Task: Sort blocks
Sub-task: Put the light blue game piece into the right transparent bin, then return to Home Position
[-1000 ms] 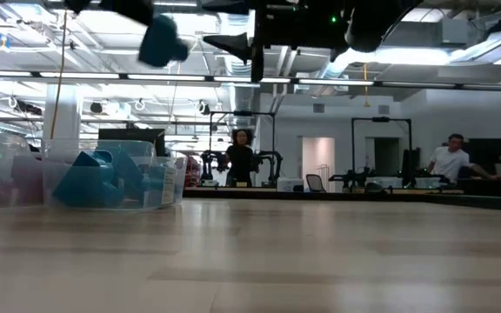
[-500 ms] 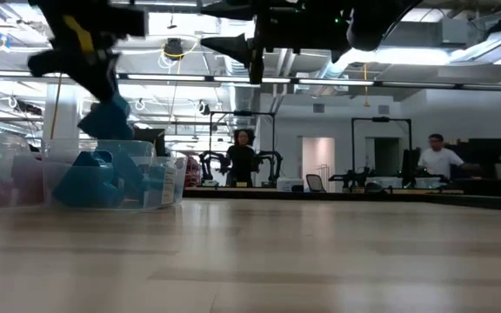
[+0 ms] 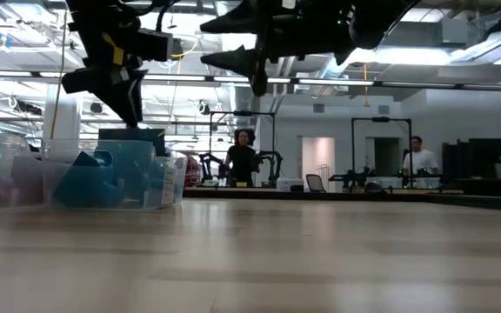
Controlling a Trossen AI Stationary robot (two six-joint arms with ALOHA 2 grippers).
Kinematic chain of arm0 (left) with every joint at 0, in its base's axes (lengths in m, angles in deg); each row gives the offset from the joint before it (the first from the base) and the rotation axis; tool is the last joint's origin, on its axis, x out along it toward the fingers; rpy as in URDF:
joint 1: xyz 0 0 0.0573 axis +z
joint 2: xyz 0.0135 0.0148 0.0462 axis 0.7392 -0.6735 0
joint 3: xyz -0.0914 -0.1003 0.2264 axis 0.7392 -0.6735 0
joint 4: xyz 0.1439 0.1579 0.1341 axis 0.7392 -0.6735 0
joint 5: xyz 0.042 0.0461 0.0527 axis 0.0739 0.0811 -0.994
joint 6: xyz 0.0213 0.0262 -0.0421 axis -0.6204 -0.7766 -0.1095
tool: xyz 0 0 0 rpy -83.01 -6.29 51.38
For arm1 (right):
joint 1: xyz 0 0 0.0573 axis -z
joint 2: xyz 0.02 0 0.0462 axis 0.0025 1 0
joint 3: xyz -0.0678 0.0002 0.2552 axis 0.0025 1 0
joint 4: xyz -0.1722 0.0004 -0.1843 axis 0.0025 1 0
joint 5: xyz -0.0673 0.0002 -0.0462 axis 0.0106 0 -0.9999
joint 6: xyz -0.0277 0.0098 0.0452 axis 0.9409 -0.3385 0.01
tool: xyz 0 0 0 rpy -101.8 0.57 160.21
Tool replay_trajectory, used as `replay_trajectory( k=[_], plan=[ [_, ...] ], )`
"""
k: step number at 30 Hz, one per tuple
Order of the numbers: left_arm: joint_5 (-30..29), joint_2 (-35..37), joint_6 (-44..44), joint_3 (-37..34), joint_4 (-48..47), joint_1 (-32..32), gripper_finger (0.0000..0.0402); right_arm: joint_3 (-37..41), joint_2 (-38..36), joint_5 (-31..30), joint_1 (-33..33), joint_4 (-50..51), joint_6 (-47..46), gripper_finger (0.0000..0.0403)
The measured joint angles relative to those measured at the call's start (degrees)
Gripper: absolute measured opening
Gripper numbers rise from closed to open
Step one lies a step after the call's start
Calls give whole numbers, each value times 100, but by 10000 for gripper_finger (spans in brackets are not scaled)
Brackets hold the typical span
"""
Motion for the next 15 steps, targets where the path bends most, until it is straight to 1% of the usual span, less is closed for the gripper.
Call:
replay_trajectory(
  k=[4,6,8,12,13,15],
  plan=[
    [59,0,-123,0,-17,0,140,2,0,22,-35,249,171,223],
    [70,0,-222,13,-107,-29,162,2,-46,20,-33,274,341,223],
    [69,36,-293,66,-127,-102,171,11,-151,-2,-67,281,587,223],
    [69,444,-341,74,6,-263,173,52,-660,-32,-126,320,1085,223],
    [71,605,-328,72,59,-307,171,137,-843,-88,-141,319,1237,223],
    [65,1021,-254,72,161,-398,169,410,-1244,-467,-216,324,1516,223]
  ],
)
